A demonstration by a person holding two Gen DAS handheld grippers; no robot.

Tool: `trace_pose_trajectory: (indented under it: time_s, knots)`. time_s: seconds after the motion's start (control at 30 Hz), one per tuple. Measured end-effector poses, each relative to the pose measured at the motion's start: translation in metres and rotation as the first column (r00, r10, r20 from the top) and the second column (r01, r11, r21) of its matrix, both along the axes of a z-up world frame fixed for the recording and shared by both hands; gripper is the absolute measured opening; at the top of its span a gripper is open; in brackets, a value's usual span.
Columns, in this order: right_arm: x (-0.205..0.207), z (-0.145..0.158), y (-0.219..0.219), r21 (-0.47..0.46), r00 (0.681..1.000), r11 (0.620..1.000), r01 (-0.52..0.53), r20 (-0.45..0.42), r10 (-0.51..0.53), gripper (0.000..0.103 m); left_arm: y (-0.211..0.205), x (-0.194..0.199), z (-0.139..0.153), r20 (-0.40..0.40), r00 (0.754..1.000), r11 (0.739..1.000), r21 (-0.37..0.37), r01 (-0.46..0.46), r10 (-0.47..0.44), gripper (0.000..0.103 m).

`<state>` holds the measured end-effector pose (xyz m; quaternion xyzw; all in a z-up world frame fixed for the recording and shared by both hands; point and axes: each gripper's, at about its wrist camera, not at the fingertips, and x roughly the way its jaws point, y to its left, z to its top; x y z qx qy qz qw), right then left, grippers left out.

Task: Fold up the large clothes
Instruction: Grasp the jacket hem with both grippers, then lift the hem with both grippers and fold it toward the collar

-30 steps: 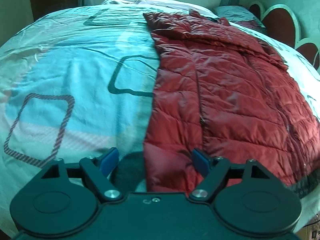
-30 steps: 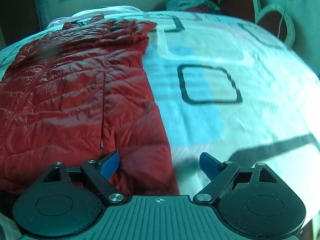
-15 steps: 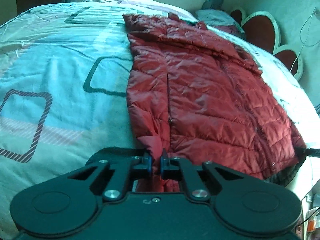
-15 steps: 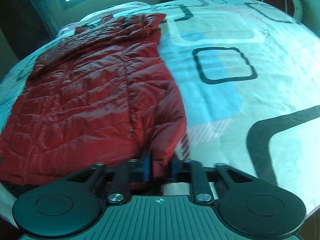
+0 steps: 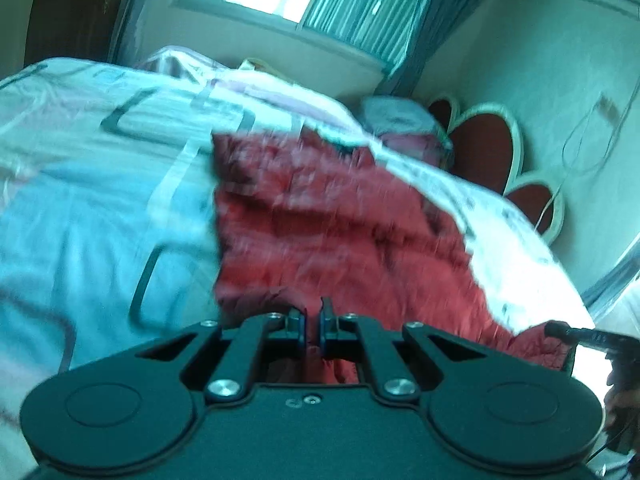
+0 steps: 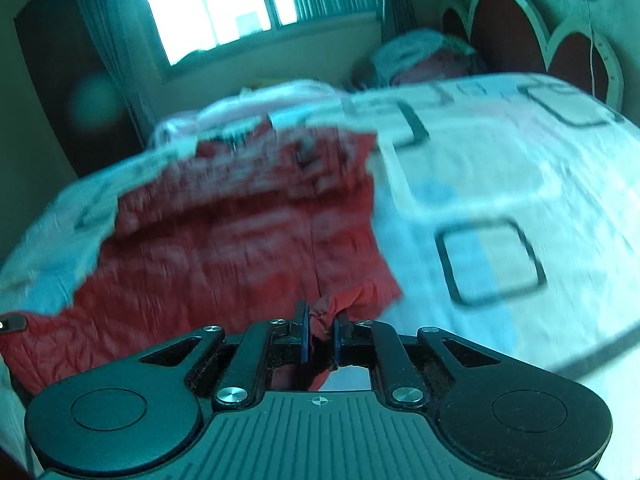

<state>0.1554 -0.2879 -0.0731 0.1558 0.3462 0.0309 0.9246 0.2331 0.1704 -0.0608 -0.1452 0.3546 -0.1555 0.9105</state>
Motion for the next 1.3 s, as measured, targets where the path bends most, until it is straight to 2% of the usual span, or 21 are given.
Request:
trace_pose_trajectory:
  time_s: [0.3, 0.63, 0.9, 1.13, 1.3]
  knots:
    - [0.106, 0.025, -0.018, 0.008, 0.994, 0.999, 0.036, 0.105, -0.037, 0.01, -0.02, 0.098, 0.033, 0.101, 0.993, 0.998, 0.007, -0.064, 0.063, 0.006]
    - [0.23, 0.032, -0.035, -0.016, 0.985, 0.997, 0.072, 0.158, -0.069, 0.01, -0.043, 0.204, 0.037, 0.151, 0.978, 0.986, 0.063, -0.155, 0.144, 0.006]
    - [0.311, 0.013, -0.043, -0.043, 0.983, 0.994, 0.105, 0.153, -0.097, 0.01, -0.058, 0.27, 0.023, 0.171, 0.965, 0.964, 0.146, -0.224, 0.199, 0.006]
    - [0.374, -0.019, -0.045, -0.036, 0.984, 0.99, 0.136, 0.123, -0.131, 0.01, -0.073, 0.319, -0.004, 0.178, 0.952, 0.942, 0.187, -0.279, 0.247, 0.006]
    - [0.406, -0.046, -0.042, -0.051, 0.99, 0.991, 0.125, 0.074, -0.121, 0.01, -0.076, 0.349, -0.032, 0.117, 0.957, 0.928, 0.237, -0.288, 0.267, 0.006]
